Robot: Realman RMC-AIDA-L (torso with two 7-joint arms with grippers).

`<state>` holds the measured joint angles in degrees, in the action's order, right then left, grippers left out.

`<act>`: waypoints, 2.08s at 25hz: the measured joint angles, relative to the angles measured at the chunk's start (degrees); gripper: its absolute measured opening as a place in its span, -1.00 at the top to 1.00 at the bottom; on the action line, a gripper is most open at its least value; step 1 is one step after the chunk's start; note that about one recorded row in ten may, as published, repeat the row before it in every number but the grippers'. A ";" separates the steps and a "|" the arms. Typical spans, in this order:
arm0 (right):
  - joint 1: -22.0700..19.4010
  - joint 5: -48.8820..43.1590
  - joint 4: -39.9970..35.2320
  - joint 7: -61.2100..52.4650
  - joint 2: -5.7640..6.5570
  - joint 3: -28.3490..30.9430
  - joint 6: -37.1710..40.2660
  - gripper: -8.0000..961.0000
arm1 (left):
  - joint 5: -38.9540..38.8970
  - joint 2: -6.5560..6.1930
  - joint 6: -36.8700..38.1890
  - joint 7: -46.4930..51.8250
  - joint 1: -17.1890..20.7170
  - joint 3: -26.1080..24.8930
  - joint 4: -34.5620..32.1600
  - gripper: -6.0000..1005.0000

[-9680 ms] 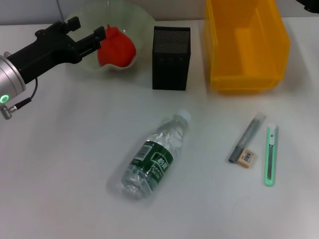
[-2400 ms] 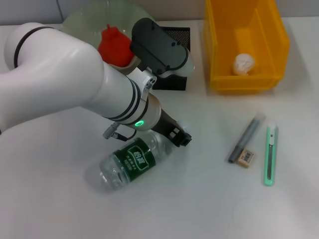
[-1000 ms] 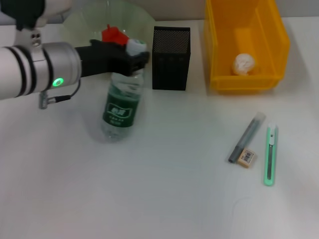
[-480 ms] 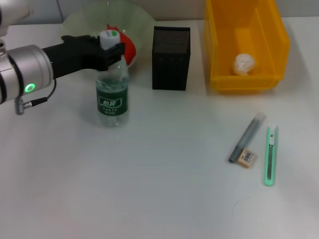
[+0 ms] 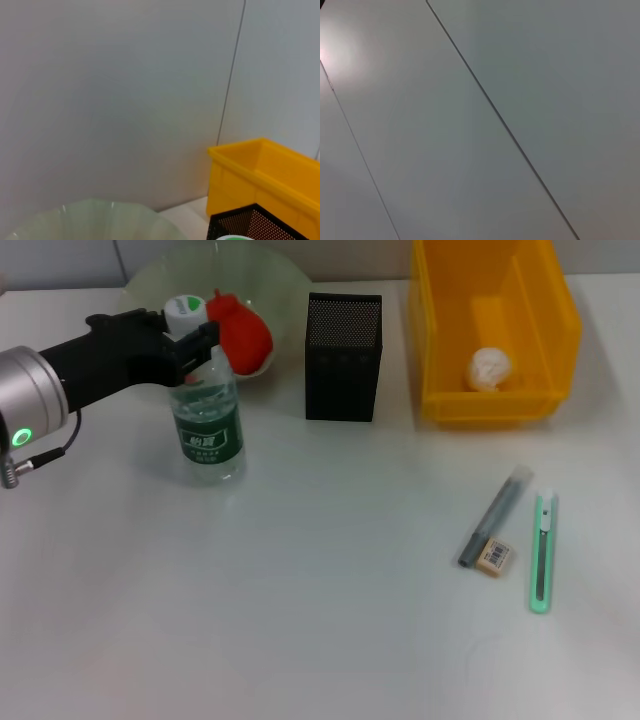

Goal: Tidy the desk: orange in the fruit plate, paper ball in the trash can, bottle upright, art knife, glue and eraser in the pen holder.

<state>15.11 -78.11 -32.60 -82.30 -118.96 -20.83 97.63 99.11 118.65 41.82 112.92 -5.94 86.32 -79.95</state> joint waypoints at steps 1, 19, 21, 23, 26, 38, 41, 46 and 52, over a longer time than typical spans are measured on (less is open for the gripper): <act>0.10 0.00 0.00 -0.01 0.03 -0.03 0.00 -0.24 | -0.15 0.00 0.05 -0.20 0.07 -0.11 -0.05 -0.03; 0.39 -0.06 0.00 -0.05 0.03 0.09 -0.01 -0.24 | -7.96 0.00 0.37 -12.09 0.24 -0.19 4.82 -0.07; 0.39 -0.06 0.00 -0.05 0.00 0.02 0.07 -0.24 | -7.98 -0.04 0.40 -12.47 0.25 -0.07 4.94 -0.08; 0.39 -0.06 0.00 -0.06 -0.02 -0.10 0.16 -0.24 | -8.02 -0.06 0.51 -13.78 0.33 -0.05 5.24 -0.08; 0.41 -0.06 0.00 -0.06 -0.03 -0.18 0.31 -0.24 | -8.04 -0.07 0.54 -14.59 0.37 -0.06 5.44 -0.09; 0.30 -0.46 -2.87 -2.44 0.45 -0.65 3.61 -0.24 | -8.12 -0.06 3.04 -14.78 1.15 -0.68 6.09 -0.12; 0.37 -1.49 -5.29 -3.92 0.47 -0.71 4.63 -0.24 | -8.13 -0.05 3.67 -14.75 1.15 -0.98 6.01 -0.14; 0.76 -4.84 -14.04 -10.97 0.47 -0.82 7.78 -0.24 | -8.20 -0.02 5.19 -14.74 2.21 -1.19 4.02 -0.18; 2.79 -13.34 -30.21 -25.12 0.10 -1.30 11.65 -0.24 | -10.42 -0.05 6.96 -14.81 3.89 -1.40 1.01 -0.21</act>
<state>17.89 -91.44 -62.82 -107.43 -118.86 -22.13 109.28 88.69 118.60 48.77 98.12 -2.04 84.92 -78.95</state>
